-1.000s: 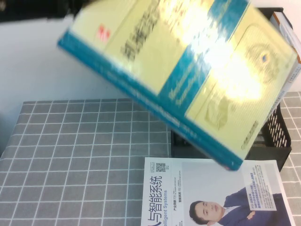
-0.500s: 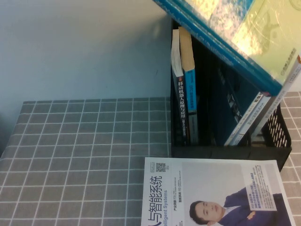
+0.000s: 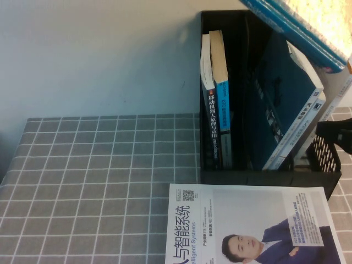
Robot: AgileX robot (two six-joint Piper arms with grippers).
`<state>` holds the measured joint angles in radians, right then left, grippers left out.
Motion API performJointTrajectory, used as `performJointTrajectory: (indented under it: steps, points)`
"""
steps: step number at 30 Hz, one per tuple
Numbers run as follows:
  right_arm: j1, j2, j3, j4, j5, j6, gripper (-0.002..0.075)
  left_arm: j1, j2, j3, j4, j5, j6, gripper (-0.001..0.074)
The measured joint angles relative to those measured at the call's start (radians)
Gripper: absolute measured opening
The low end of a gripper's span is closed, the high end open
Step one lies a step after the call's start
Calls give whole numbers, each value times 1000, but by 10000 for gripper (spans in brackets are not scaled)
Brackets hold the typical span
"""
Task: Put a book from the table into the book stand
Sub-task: Place the book on the book shelf
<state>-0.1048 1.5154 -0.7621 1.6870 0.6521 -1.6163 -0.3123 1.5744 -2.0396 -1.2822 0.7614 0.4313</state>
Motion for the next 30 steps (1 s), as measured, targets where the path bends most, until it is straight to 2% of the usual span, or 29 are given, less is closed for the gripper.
performJointTrajectory:
  steps: [9,20,30]
  points:
    - [51,81,-89,3,24,-30,-3,72,-1,-11,4,35,-31,195]
    - [202,108,-213,5,14,-32,-3,76,-1,-11,10,96,-34,195]
    - [226,122,-234,5,2,-32,-3,76,-1,-11,10,96,-36,195]
